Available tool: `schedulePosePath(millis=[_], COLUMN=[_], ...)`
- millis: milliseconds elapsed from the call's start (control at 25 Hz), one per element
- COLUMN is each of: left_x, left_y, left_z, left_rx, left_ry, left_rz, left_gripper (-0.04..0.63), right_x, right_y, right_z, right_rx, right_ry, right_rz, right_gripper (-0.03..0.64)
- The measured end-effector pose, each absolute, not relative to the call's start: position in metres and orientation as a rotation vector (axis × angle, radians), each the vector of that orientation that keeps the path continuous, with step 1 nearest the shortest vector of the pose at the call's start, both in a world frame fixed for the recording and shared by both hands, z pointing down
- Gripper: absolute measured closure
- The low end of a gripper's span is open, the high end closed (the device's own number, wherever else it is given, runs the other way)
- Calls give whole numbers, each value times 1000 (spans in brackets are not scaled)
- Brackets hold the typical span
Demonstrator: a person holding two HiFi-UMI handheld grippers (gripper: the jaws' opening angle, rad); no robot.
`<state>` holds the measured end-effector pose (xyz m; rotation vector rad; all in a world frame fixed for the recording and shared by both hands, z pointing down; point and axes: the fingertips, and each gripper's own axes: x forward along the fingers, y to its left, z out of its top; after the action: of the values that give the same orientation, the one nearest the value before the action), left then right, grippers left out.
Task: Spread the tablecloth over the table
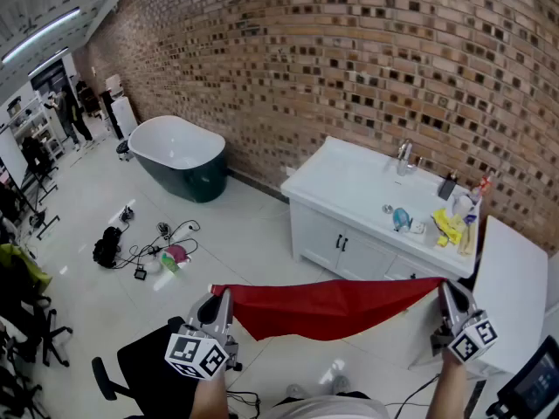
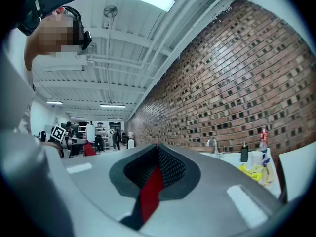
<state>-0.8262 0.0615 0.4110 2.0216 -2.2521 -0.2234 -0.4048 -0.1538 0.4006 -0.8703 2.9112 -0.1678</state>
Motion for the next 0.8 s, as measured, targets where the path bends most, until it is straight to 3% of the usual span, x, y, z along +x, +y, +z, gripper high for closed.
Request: schedulePosePath(millis=[280, 800], left_x=[-795, -606], left_y=[6, -116], left_z=[415, 395], left_rx=[2145, 2496], left_ry=[-2132, -1709], left_rz=[-207, -136], left_gripper=[586, 586], right_x=[-350, -141], right_y=[-154, -110], right_z=[403, 391], right_rx=[-1043, -1477], right_ry=[2842, 2571], right_rz=[-164, -132], right_gripper=[604, 604])
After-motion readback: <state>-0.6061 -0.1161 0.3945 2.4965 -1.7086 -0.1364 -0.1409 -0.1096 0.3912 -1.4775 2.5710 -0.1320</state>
